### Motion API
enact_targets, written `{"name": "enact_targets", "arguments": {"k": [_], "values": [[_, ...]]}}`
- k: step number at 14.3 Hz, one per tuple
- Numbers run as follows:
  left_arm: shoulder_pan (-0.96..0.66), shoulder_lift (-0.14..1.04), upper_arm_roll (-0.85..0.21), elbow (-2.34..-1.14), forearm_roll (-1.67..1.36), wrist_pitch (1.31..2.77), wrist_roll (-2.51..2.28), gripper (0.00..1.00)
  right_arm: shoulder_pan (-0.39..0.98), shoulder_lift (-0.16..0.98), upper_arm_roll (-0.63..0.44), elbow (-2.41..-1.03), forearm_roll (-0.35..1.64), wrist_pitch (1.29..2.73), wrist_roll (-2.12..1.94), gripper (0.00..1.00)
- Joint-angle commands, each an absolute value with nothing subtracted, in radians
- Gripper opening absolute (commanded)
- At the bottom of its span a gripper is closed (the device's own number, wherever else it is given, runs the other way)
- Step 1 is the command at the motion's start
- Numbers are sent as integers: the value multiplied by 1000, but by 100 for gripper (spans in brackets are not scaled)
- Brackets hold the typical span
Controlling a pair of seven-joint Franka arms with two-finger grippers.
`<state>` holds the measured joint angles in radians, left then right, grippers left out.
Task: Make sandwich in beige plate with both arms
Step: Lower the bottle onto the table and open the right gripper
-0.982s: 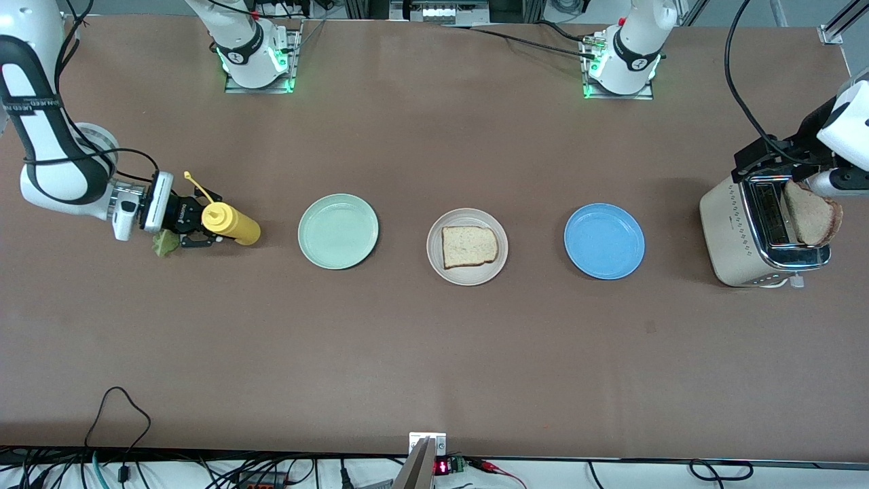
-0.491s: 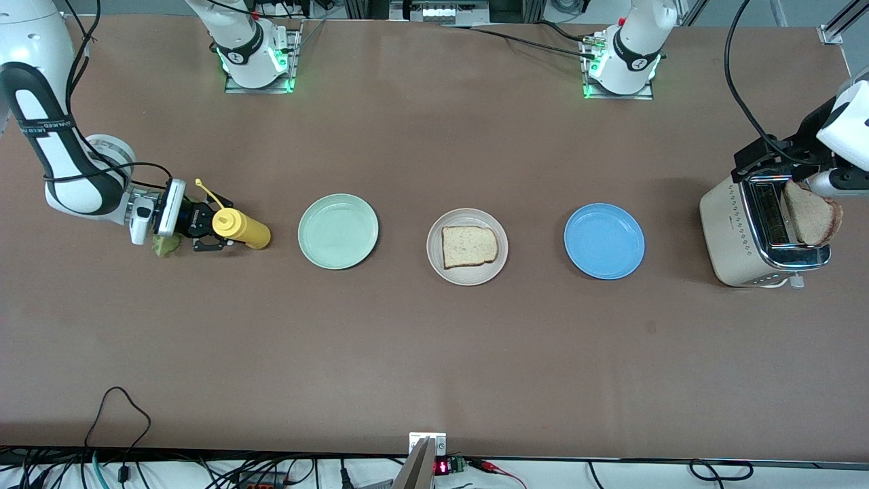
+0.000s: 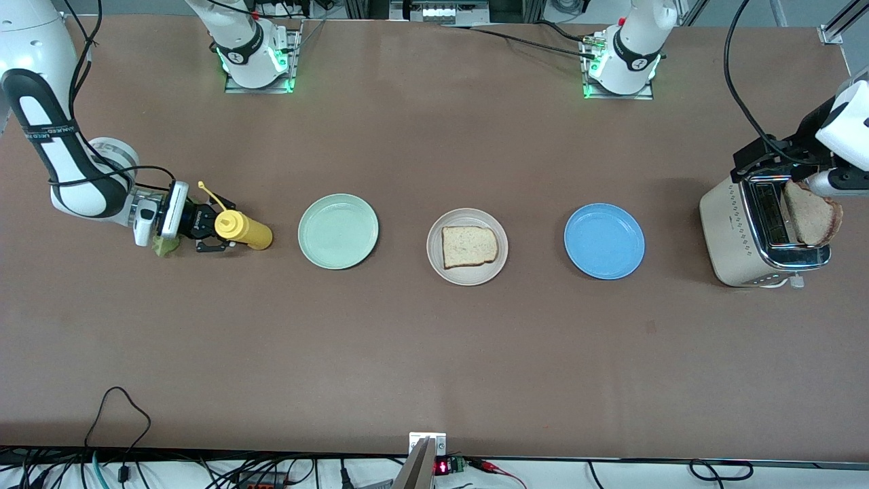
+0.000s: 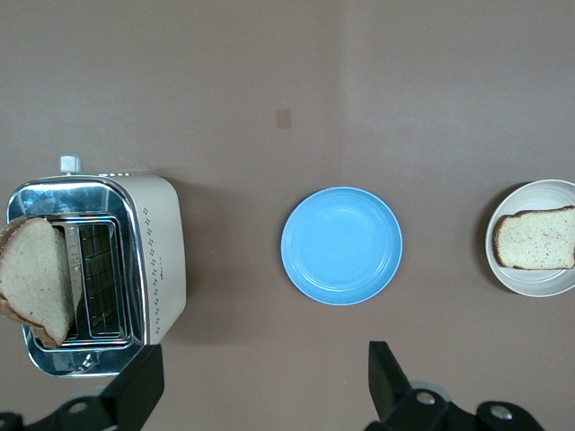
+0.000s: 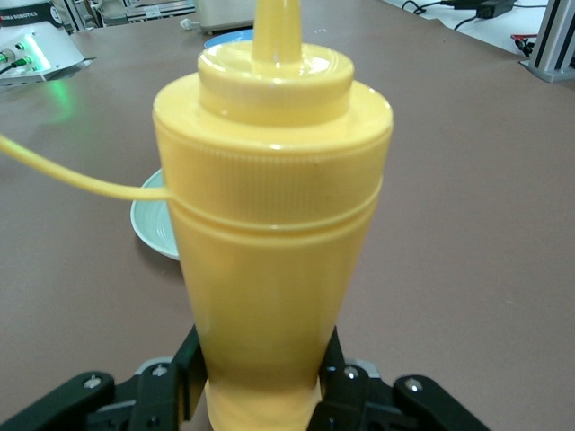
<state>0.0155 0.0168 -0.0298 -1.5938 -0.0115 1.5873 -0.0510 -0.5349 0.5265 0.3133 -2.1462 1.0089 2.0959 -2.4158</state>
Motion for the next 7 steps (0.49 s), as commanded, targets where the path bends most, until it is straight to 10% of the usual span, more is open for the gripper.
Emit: {"name": "enact_targets", "arguments": {"k": [1,4,7], "values": [[18,8,-35,-1595,2,1591,-29,100,-558,541,336,-2132,1032,2109,-2436,3],[18,8,-35,-1595,2,1591,-29,100,-558,546,336,-2132,1032,2117,-2436,9],[18,8,-35,-1595,2,1589,-29,100,-558,549,336,-2134,1038,2117,-2431,45]]}}
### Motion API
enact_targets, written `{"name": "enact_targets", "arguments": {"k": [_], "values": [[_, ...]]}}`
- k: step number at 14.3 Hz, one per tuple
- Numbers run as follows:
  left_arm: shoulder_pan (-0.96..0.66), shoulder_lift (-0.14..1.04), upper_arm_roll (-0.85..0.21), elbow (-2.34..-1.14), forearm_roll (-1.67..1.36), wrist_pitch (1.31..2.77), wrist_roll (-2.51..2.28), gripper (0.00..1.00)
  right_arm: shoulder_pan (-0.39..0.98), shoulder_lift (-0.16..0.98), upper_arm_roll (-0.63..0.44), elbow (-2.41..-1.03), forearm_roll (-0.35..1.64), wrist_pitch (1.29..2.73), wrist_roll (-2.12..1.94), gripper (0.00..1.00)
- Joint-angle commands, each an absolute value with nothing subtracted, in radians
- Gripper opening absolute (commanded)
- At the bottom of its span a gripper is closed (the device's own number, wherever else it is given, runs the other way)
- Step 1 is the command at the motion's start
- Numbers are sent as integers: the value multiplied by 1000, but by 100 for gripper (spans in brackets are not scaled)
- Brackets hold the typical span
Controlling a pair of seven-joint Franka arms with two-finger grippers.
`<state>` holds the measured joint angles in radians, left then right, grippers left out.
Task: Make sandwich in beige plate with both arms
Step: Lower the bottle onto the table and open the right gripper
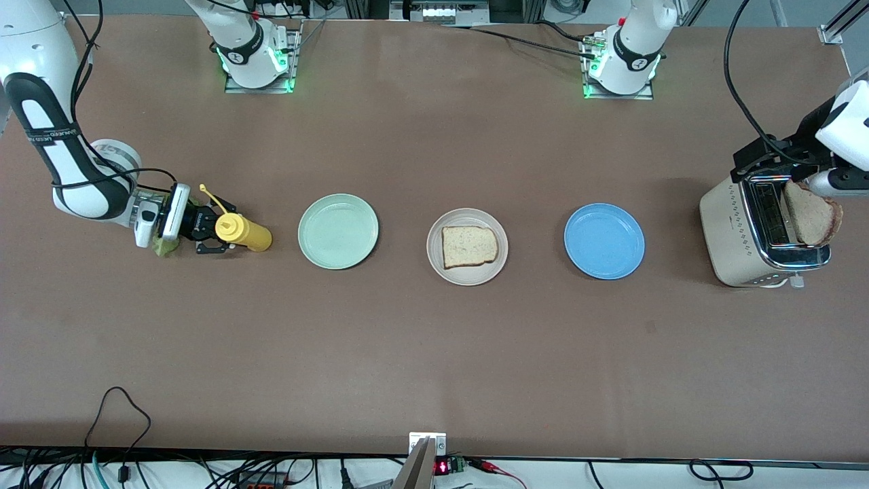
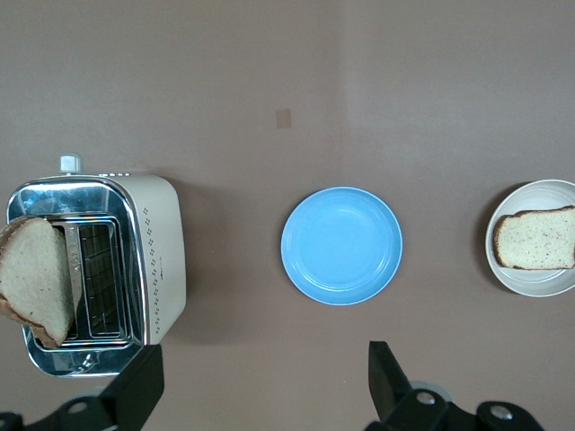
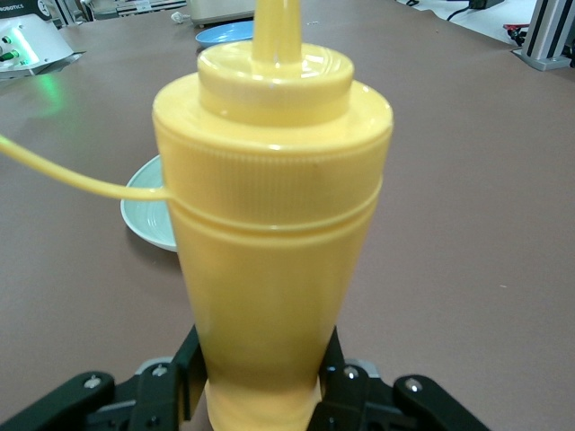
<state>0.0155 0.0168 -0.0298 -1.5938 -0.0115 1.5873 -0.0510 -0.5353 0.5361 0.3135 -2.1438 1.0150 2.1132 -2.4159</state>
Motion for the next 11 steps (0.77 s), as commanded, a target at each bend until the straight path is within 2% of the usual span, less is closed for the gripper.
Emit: {"name": "enact_targets", "arguments": {"k": [1,3,7,11], "values": [[18,8,-35,-1595,2,1589,-29,100,-558,552,336,-2134,1039,2117,-2428,58],[18,8,-35,-1595,2,1589,-29,100,-558,555,336,-2134,1049,2117,-2427,79],[18,8,-35,-1595,0,1588,-29,100,-558,560,336,-2134,1060,2117,-2425,98],[23,3,-35,-1600,-2,1586,-31,100,-558,561,336,-2134,1060,2117,-2425,100]]}}
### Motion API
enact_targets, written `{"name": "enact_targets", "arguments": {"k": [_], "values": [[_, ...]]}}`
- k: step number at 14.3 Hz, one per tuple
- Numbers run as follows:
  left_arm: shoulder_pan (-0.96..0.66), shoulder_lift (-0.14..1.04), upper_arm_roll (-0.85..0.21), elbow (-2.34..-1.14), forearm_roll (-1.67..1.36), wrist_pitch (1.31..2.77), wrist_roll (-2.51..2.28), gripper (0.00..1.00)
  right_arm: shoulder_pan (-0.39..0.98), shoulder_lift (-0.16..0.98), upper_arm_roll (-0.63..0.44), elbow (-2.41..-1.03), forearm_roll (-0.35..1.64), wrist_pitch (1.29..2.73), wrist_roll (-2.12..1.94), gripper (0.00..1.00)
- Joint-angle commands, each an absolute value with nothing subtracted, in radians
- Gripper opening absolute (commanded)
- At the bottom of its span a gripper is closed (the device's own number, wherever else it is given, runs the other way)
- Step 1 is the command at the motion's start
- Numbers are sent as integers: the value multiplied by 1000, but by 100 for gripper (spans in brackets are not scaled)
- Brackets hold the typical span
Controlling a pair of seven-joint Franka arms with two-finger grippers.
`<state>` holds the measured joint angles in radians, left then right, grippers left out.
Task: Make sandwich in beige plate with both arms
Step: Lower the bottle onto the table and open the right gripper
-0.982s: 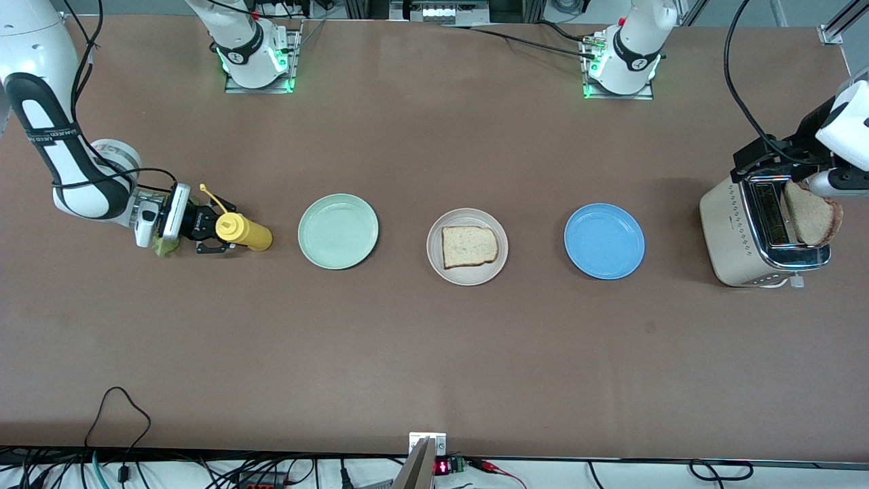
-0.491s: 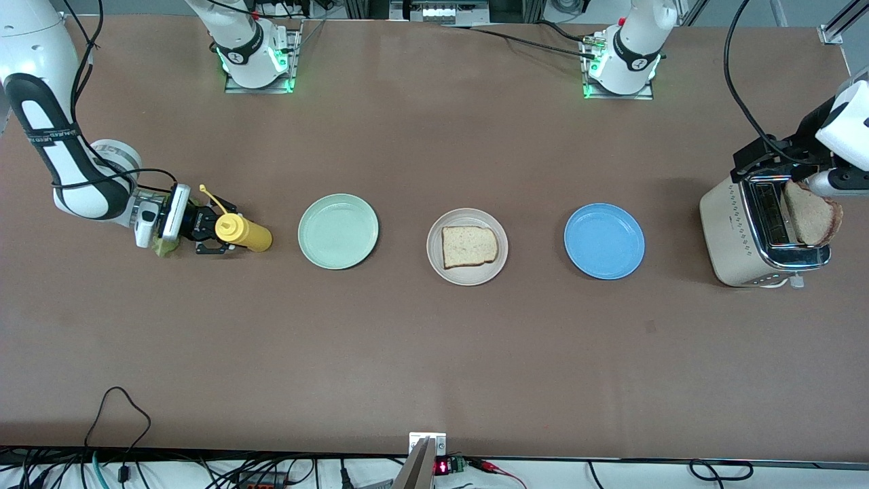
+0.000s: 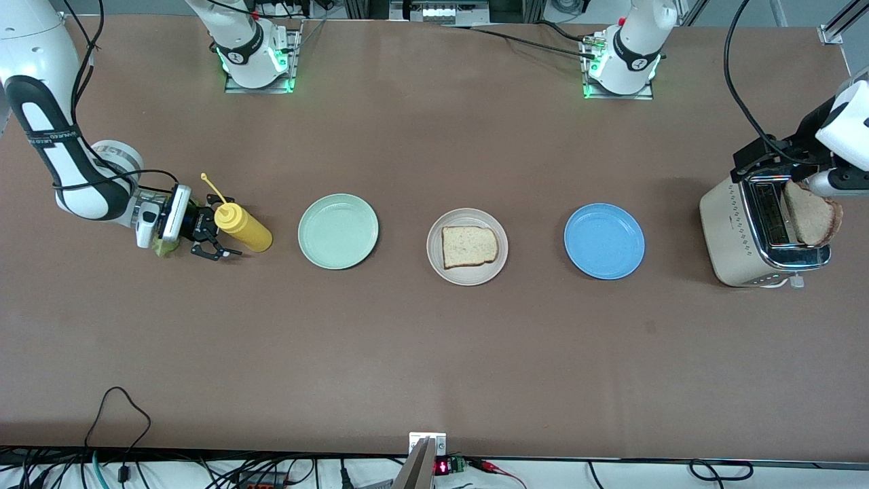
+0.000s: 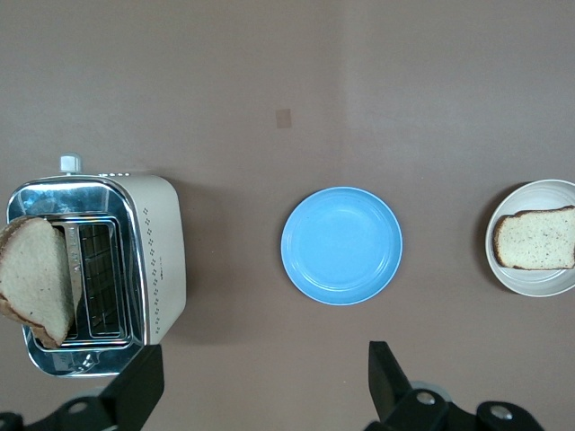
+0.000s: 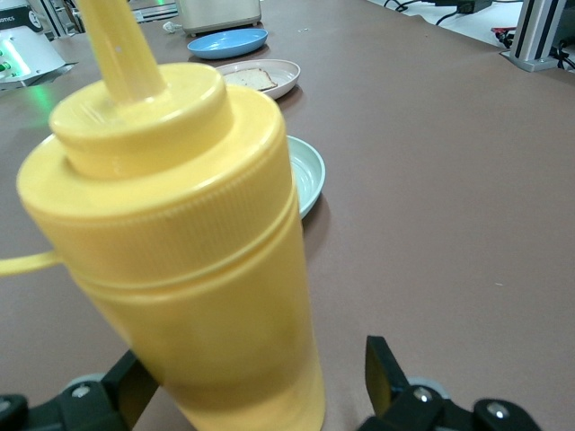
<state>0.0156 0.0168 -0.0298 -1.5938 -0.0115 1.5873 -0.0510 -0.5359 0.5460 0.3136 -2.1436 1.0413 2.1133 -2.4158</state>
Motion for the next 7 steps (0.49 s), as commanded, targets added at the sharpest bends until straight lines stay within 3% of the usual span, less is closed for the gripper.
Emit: {"name": "enact_targets", "arguments": {"k": [1,7], "values": [[23,3,-35,-1600,-2,1586,-31,100,-558,560,336,-2134,1060,2115,-2425,100],[23,5,-35,-1600,-2,1586,-32,100,-578,545,334,-2141,1057,2105,-2428,100]]}}
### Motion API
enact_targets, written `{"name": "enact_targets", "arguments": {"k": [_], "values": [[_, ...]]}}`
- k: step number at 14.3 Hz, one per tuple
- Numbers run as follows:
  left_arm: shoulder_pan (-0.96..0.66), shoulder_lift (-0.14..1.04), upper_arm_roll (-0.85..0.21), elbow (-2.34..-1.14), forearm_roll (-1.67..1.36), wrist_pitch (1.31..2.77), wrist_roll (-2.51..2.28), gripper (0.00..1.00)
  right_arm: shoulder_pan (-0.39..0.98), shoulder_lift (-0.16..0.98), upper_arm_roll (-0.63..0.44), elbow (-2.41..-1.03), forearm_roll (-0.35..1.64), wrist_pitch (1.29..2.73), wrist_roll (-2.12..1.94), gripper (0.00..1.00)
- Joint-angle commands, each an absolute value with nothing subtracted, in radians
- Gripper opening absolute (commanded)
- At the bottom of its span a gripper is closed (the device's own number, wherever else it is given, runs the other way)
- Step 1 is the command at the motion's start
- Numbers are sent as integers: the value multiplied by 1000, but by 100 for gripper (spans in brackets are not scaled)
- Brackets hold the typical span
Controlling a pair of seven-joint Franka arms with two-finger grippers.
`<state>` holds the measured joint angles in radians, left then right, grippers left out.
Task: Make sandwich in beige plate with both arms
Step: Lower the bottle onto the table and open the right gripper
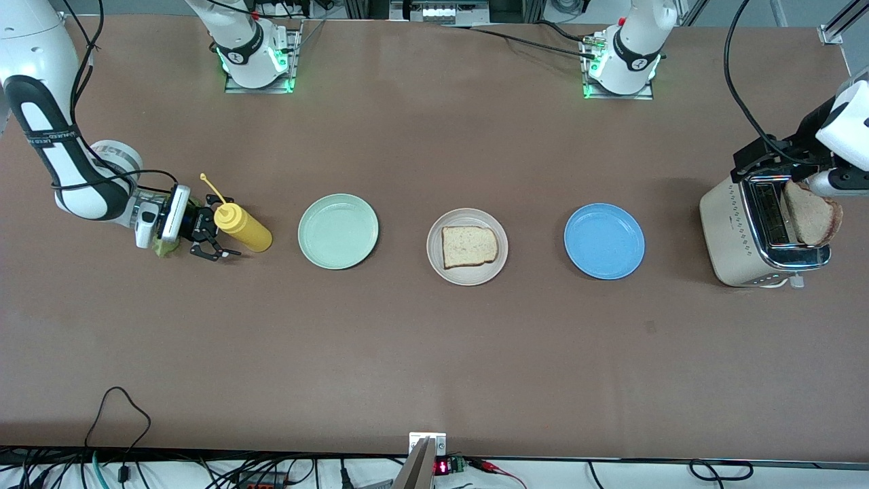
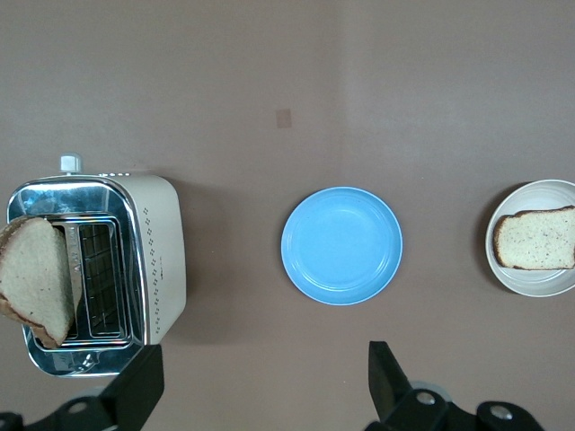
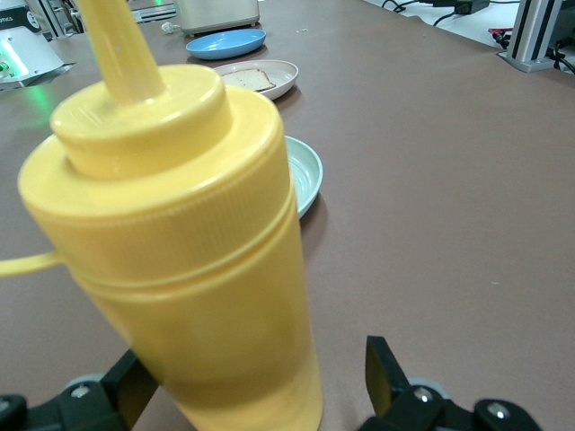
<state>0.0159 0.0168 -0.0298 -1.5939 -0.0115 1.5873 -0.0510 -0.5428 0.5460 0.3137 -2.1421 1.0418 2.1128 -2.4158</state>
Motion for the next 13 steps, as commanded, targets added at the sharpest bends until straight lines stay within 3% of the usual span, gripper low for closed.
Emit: {"name": "enact_targets", "arguments": {"k": [1,13], "values": [[23,5,-35,-1600,-2,1585,-32,100,-581,543,334,-2143,1052,2105,-2431,100],[25,5,-35,-1598,-3,1583,-34,100,-618,537,305,-2161,951,2105,-2441,100]]}}
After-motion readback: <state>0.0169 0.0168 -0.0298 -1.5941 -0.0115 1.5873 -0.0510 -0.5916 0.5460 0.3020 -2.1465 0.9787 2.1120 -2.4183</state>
